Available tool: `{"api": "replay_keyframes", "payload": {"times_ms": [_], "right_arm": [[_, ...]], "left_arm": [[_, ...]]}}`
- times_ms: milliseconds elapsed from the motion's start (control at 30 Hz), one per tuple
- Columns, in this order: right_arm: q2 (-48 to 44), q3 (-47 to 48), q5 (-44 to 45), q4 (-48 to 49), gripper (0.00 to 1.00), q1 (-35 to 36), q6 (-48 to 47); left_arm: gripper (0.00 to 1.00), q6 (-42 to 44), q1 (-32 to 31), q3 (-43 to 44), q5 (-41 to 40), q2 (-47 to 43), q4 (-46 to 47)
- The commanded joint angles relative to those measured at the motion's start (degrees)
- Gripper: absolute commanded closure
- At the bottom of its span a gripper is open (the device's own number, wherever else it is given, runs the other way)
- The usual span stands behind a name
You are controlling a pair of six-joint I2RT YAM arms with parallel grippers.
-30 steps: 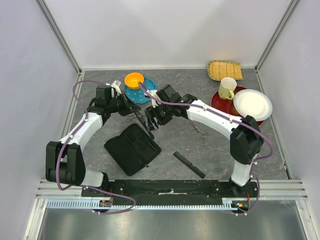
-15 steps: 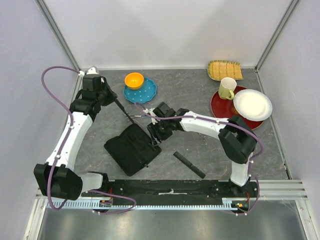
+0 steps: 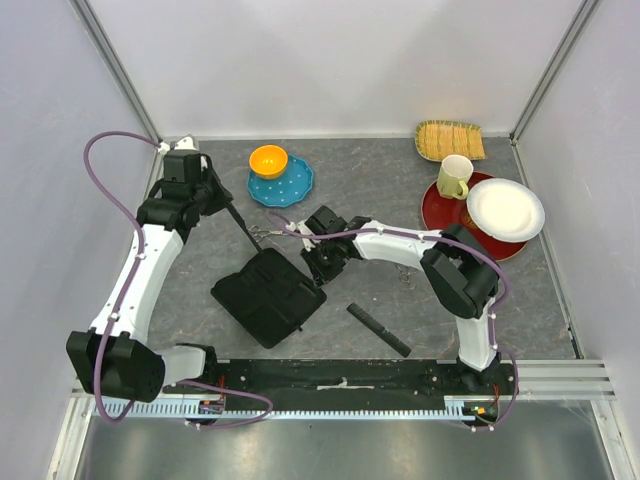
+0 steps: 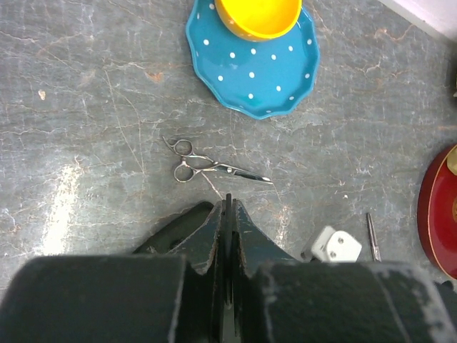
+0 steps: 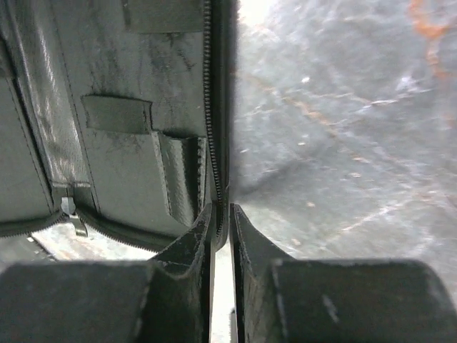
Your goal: Sort the hair-cutting tools
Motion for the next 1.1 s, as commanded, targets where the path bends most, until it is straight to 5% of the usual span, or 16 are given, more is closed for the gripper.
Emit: {"api": "replay_keyframes", "payload": {"times_ms": [0, 300, 567, 833, 1067], "right_arm": [[0.04, 3.4, 8.7, -1.74, 0.8, -2.72, -7.29], [6.19, 12.89, 28.06, -2.98, 0.76, -5.79, -14.42], [0.4, 13.96, 25.28, 0.98, 0.36, -6.59, -9.6], [-7.68, 3.68, 13.04, 0.89, 0.44, -5.1, 7.52], [-7.08, -3.71, 5.14, 2.83, 0.51, -3.86, 12.73]], "left_arm": [[0.92, 2.75, 0.54, 2.42, 2.54, 0.76, -0.13], [0.89, 2.75, 0.72, 2.77, 4.39, 1.03, -0.92], [0.85, 2.75, 1.33, 3.13, 4.39, 0.32, -1.54], [0.84, 2.23, 1.69, 3.57, 6.41, 0.06, -1.53], [0.84, 0.56, 1.86, 2.51, 13.08, 0.76, -1.62]]}}
